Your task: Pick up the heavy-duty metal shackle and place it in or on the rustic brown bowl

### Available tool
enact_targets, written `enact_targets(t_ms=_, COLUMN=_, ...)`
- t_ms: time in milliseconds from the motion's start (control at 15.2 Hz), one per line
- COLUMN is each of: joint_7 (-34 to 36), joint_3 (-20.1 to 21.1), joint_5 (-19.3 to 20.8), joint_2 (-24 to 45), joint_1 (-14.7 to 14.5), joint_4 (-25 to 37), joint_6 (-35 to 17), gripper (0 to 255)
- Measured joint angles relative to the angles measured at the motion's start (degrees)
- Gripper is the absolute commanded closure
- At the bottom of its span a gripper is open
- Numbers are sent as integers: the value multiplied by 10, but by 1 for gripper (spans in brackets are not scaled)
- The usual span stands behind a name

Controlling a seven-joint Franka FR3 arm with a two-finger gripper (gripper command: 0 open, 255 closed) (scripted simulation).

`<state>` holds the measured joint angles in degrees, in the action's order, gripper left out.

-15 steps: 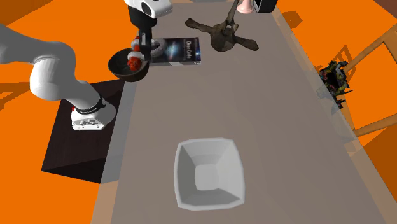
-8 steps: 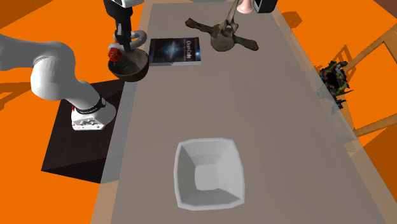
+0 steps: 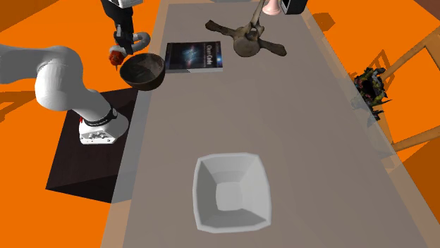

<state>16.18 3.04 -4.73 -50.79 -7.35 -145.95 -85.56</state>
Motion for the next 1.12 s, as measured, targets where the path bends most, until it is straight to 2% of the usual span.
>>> enact_targets(t_ms=792, joint_7=-3, joint_3=5, joint_5=-6, joint_2=-7, joint_1=-2, joint_4=-94, joint_6=-88, gripper=255)
enact_targets(t_ms=1122, joint_7=-5, joint_3=5, joint_5=-5, joint_2=-8, joint_1=-1, joint_4=-102, joint_6=-100, gripper=255)
